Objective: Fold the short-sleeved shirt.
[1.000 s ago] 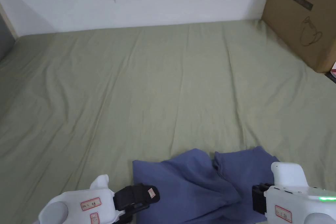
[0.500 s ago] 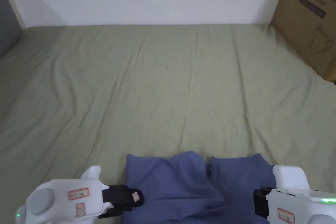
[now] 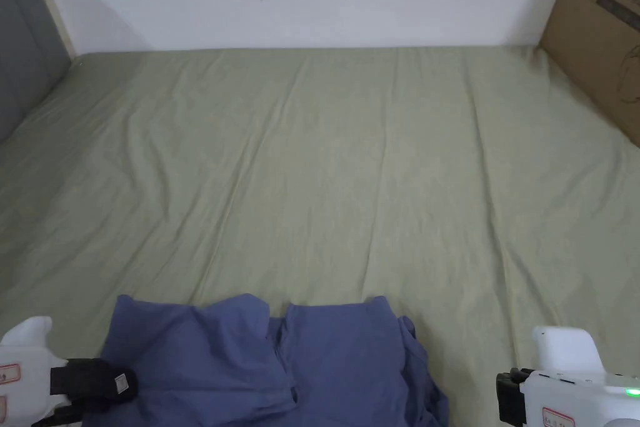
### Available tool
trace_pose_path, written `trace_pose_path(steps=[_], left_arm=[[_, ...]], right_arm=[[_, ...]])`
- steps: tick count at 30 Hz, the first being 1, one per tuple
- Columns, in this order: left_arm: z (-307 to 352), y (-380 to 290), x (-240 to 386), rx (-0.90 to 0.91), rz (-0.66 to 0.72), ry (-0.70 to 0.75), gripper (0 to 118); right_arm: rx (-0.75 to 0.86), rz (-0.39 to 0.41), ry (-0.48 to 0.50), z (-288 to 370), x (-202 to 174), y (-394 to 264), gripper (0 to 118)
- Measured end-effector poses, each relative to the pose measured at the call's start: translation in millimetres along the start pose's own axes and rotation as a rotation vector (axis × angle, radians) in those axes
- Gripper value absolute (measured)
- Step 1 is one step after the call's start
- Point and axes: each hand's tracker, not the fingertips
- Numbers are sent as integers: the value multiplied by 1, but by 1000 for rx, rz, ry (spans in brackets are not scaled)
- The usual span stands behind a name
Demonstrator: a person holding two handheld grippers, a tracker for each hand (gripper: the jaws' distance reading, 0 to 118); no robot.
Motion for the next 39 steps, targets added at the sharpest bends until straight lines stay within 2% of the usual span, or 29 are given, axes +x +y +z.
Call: trace_pose_path(steps=[3,8,11,17,19,21,22,23,26,27,30,31,32,34,35,37,39], left_arm=[[7,1,38,40,-71,75,12],[28,0,122,110,-194,16,12],[23,1,173,120,-334,-1,12],[-33,-16,260,2,-427,-115,12],[-58,-25,282,-42,-426,-112,12],[-90,-36,298,-98,-493,-117,13],[-104,-44,304,-140,-509,-104,16],[-119,-51,308,-195,-542,-123,24],[-141,-62,307,-243,-461,-146,92],[-140,-60,305,-241,-447,-161,105],[-119,-46,299,-188,-442,-158,104],[-110,-41,296,-149,-452,-144,102],[-99,-35,290,-98,-456,-124,91],[-86,-24,275,-41,-451,-87,24],[-88,-22,268,-36,-451,-45,0],[-96,-25,257,-38,-438,71,0],[-111,-29,245,-76,-452,69,0]], right_arm=[[0,-5,4,-1,4,-1,0],[16,-27,6,3,18,0,0],[23,-50,3,6,28,-1,0],[17,-102,-6,11,49,-12,0],[16,-124,-9,10,58,-17,0],[14,-135,-16,10,65,-20,0],[11,-142,-21,10,69,-22,0],[5,-149,-26,9,72,-23,0],[-11,-180,-36,8,81,-28,0],[-13,-184,-36,8,83,-29,0],[-19,-184,-44,9,86,-32,0],[-23,-184,-44,8,86,-32,0],[-26,-187,-44,6,87,-33,0],[-31,-195,-40,2,87,-34,0],[-32,-198,-36,0,86,-34,0],[-36,-196,-25,-3,83,-34,0],[-36,-183,-15,-4,77,-32,0]])
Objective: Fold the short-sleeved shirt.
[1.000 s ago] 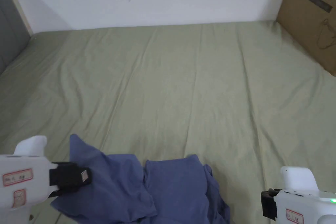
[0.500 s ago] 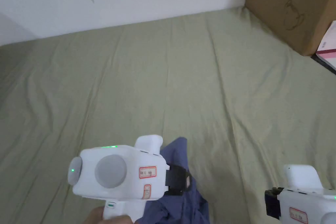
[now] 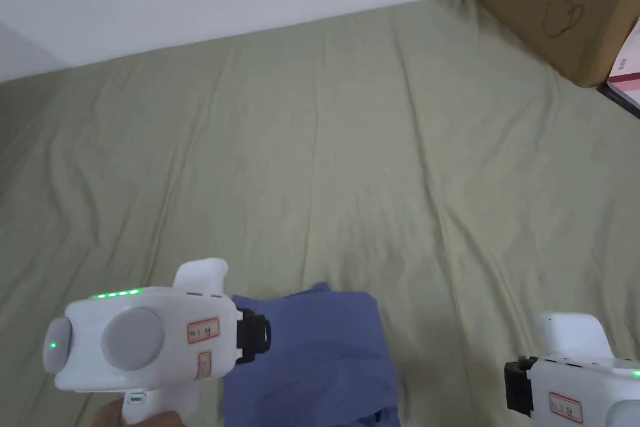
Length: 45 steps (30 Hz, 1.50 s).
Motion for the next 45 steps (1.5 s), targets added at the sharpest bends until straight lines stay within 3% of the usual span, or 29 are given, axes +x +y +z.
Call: trace_pose_path(steps=[6,10,14,23,28,34,38,45], left_arm=[[-48,-24,26,-65,56,-190,0],[-84,-38,56,-108,-40,-127,0],[-90,-38,66,-104,-21,-182,0],[-99,-46,91,-122,-115,-203,0],[-103,-52,100,-134,-109,-309,0],[-50,-40,53,-21,93,-404,0],[-7,-38,-12,95,158,-321,0],[29,-80,-110,119,309,-234,0]], right_arm=[[0,21,21,-1,-7,3,0],[-2,13,18,0,-5,2,0],[-8,8,5,2,1,1,0],[-21,-9,-4,-1,5,-2,0],[-26,14,-3,1,0,0,0],[7,48,-5,15,-11,7,0],[25,101,14,18,-32,14,0],[41,207,178,6,-96,33,0]])
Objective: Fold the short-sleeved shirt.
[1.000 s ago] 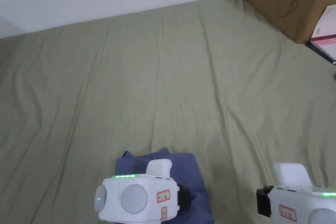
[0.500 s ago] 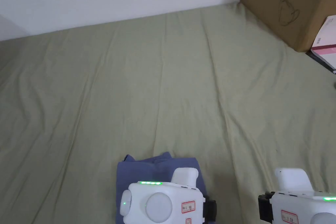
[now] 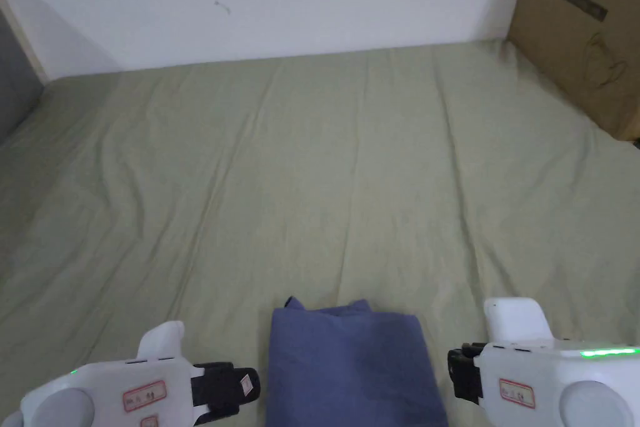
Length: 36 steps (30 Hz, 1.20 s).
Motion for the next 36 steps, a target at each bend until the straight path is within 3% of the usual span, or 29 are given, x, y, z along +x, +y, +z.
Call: trace_pose_path(steps=[5,7,8,9,10,11,17,25,26,27,28,29,30,31,34,36], left_arm=[[4,-18,-29,15,94,-37,4],[3,-21,-35,-5,121,-50,34],[2,-22,-37,-13,126,-57,59],[0,-22,-33,-23,124,-60,92],[-2,-22,-32,-33,120,-62,108],[-6,-22,-31,-44,111,-71,115],[-48,0,-27,-71,96,-203,115],[-105,25,-29,-145,198,-386,115],[-109,26,-29,-149,190,-392,106],[-115,26,-31,-160,187,-401,55],[-125,23,-30,-207,166,-261,21],[-126,19,-27,-232,156,-244,21],[-119,21,-31,-196,184,-357,21],[-113,23,-31,-187,212,-361,21],[-95,25,-22,-184,91,-291,21],[-81,31,-28,-197,99,-255,21]], right_arm=[[-105,-19,129,-65,-24,9,0],[-192,15,35,-92,-32,4,0],[-191,42,31,-102,-33,0,0],[-177,31,36,-103,-34,-1,0],[-162,18,37,-99,-32,1,0],[-161,14,39,-96,-31,4,0],[-167,-13,55,-97,-24,5,0],[-170,-33,60,-93,-23,5,0],[-170,-41,61,-93,-23,5,0],[-170,-48,62,-92,-23,5,0],[-172,-51,51,-91,-24,6,0],[-172,-52,52,-88,-24,6,0],[-172,-51,55,-85,-26,6,0],[-168,-51,49,-82,-27,7,0],[-144,-64,43,-69,-31,12,0],[-107,-55,34,-59,-35,16,0]])
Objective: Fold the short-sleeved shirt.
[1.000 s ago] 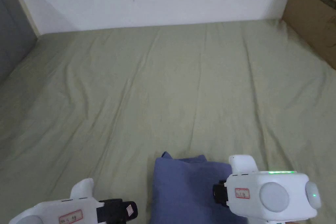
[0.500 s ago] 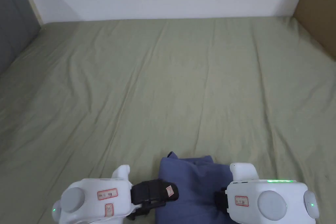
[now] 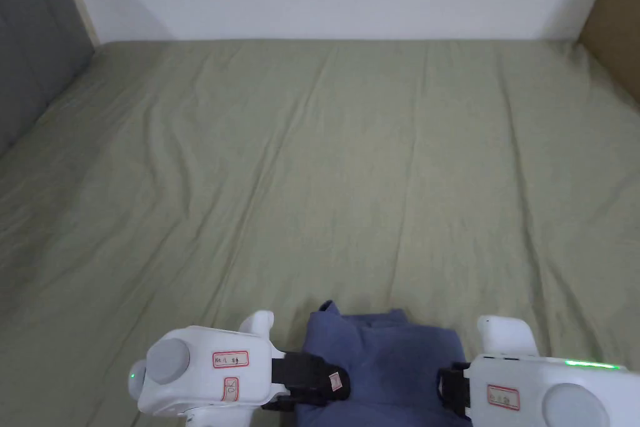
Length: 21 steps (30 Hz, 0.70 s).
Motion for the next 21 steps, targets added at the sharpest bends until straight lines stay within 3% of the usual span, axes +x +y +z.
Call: trace_pose_path(steps=[8,14,19,20,21], left_arm=[[125,20,-38,78,-42,343,21],[213,48,-84,48,-101,783,21],[239,56,-103,-10,-164,1154,22],[241,56,-104,-20,-180,1204,32],[241,56,-104,-21,-199,1245,58]], right_arm=[[25,24,-18,9,-8,4,0],[-19,13,-26,-3,-9,-5,0],[-50,25,-39,-9,-10,-11,0],[-51,28,-43,-9,-11,-11,0],[-54,28,-45,-9,-11,-12,0]])
